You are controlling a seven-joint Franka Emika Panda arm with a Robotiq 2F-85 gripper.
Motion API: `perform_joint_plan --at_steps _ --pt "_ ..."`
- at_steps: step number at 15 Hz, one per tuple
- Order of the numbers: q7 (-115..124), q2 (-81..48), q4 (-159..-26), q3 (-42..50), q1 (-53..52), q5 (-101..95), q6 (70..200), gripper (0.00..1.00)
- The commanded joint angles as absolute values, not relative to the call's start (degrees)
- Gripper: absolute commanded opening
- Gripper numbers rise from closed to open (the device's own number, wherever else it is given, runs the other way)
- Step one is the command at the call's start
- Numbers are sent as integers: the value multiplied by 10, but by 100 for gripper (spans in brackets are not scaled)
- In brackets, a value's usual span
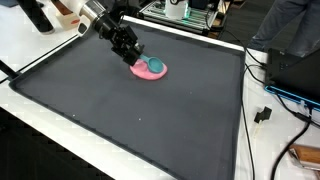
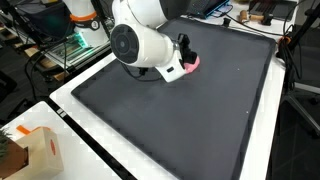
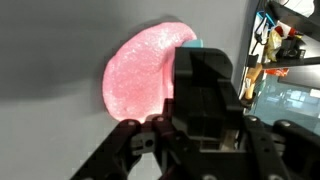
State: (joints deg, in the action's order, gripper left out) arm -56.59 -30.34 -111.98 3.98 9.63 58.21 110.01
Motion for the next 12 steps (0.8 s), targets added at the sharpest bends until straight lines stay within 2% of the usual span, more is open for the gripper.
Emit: perform_joint_plan --at_steps 1,12 --pt "-563 -307 -1124 41 86 551 1125 25" --pt "-526 -203 -1151 19 56 476 1115 25"
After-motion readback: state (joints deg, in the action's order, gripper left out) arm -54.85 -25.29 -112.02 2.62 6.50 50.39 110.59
